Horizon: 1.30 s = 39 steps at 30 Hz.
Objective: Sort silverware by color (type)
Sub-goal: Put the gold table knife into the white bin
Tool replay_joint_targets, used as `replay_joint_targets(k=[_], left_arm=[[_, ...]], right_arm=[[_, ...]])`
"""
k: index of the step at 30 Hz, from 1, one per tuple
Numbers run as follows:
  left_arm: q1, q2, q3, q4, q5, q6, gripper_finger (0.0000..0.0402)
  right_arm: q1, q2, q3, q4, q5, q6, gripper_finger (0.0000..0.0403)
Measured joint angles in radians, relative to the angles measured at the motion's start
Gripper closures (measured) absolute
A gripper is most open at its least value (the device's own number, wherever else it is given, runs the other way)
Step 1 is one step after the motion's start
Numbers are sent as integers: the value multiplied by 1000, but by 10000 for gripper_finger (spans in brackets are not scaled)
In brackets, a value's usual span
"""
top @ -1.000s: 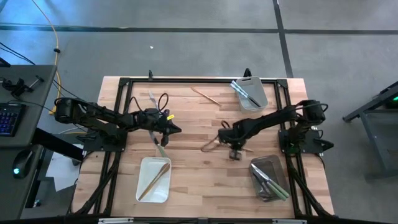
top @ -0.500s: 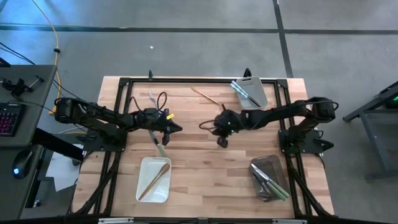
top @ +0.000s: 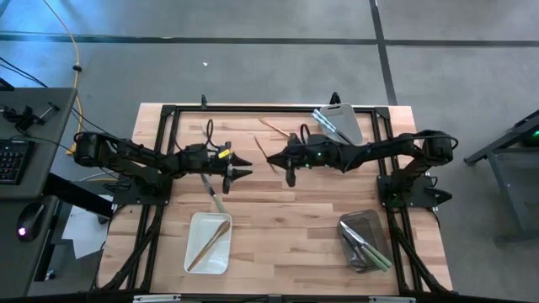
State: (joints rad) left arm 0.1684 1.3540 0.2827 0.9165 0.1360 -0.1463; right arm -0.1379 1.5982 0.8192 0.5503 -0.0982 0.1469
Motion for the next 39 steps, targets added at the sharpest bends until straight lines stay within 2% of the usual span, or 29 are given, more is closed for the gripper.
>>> replay_joint_targets(k=[5,10,23,28,34,39], left_arm=[[0,0,53,7,-7,7,239],[0,0,114,8,-79,76,224],[0,93,240,10,-64,71,227],[0,94,241,19,-68,72,268],[0,94,241,25,-68,123,378],[0,94,241,21,-60,130,381]], right_arm=[[0,0,0,119,0,-17,403],[0,0,0,175,-8,-40,403],[0,0,32,203,-10,-95,403],[0,0,32,204,-10,-104,403],[0,0,32,211,-11,-129,403],[0,0,32,203,18,-129,402]])
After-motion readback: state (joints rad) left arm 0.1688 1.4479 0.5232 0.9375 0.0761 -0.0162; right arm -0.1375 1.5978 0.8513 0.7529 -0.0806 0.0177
